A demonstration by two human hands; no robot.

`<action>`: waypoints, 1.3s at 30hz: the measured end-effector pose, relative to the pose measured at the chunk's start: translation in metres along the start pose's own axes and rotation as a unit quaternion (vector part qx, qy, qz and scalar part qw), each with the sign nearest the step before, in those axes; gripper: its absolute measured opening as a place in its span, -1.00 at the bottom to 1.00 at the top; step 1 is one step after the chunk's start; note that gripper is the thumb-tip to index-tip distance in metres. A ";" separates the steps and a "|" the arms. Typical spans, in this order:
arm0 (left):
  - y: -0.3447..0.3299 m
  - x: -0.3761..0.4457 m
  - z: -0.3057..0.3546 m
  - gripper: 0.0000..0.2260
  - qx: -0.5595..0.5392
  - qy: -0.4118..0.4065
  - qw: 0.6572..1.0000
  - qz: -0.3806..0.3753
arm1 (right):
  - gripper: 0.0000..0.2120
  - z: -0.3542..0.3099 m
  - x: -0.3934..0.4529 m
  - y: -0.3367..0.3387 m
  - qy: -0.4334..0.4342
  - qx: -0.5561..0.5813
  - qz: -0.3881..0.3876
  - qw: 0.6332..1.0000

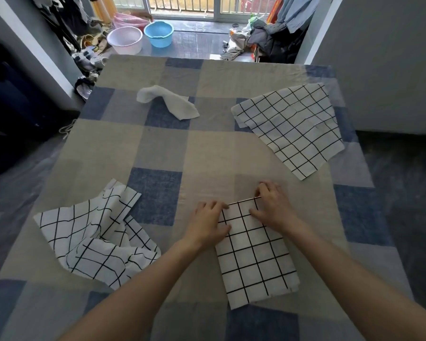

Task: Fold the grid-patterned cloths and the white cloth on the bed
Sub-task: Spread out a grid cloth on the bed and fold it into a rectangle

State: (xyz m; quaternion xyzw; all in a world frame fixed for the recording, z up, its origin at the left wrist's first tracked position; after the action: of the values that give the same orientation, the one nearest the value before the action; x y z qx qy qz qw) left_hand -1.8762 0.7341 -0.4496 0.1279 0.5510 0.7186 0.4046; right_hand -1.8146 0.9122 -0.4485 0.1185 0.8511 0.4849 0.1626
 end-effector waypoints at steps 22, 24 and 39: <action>0.038 -0.015 -0.009 -0.88 -0.340 0.069 0.927 -0.141 | -0.86 0.009 -0.068 0.062 -0.152 0.323 -0.056 0.932; 0.054 -0.007 0.004 -0.84 -0.331 0.050 0.935 -0.120 | -0.90 0.009 -0.074 0.082 -0.146 0.325 -0.025 0.934; 0.094 -0.068 0.040 -0.94 -0.186 -0.208 0.959 0.043 | -0.80 -0.015 -0.173 0.100 -0.064 0.337 0.107 0.933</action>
State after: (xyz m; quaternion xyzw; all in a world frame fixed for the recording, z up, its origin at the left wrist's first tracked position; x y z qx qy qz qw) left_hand -1.8491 0.7059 -0.3330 0.2209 0.3052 0.7827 0.4953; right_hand -1.6572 0.8887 -0.3271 0.2875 0.9346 0.1753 0.1147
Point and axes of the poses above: each hand's wrist, its own x-axis towards the middle knuckle, its own y-axis out of the back of the hand, z = x × y, the point moved 7 cm from there along x, towards the middle knuckle, and after that the axes turned 10 degrees about x, right-handed, at the moved point
